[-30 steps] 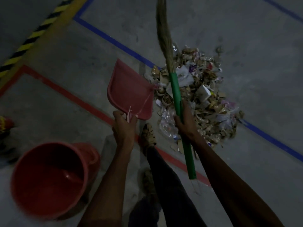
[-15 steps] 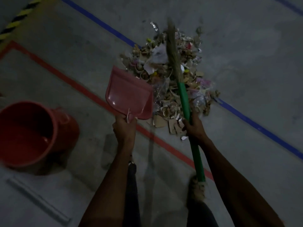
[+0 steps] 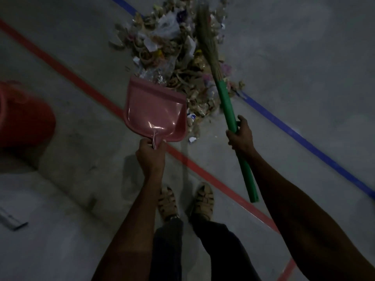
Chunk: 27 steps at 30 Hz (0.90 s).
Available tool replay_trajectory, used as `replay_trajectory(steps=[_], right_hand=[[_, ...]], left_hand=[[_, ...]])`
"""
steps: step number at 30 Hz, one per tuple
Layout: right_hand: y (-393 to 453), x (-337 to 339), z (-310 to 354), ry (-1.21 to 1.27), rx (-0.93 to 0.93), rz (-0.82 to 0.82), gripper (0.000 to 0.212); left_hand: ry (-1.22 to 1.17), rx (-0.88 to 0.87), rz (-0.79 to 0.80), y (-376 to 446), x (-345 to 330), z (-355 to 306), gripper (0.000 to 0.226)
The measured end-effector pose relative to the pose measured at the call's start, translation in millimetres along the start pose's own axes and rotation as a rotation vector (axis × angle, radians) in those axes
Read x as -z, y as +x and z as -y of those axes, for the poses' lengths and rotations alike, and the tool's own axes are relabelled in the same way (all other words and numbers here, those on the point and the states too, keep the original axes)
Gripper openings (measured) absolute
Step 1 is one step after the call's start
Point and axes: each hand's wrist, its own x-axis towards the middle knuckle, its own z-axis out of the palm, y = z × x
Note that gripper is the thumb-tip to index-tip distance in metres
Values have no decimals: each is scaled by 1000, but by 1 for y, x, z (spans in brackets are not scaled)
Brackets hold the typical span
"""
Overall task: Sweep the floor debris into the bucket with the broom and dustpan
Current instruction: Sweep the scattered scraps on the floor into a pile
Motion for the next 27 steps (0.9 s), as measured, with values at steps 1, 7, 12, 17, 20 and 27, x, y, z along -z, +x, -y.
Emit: replay_trajectory(steps=[1, 7, 12, 17, 20, 27], right_hand=[[2, 0, -7, 6, -11, -22, 77], [2, 0, -50, 115, 98, -113, 61], [10, 5, -86, 224, 123, -152, 59], [30, 17, -124, 284, 144, -176, 58], [49, 29, -150, 246, 152, -174, 58], [120, 14, -184, 82, 99, -137, 54]], left_hand=[[-3, -13, 14, -6, -7, 4, 28], [11, -90, 65, -22, -35, 26, 24], [18, -137, 64, -32, -59, 52, 26], [-28, -129, 11, -54, -97, 75, 36], [-20, -131, 31, -71, -118, 87, 33], [41, -134, 191, -57, -156, 130, 27]])
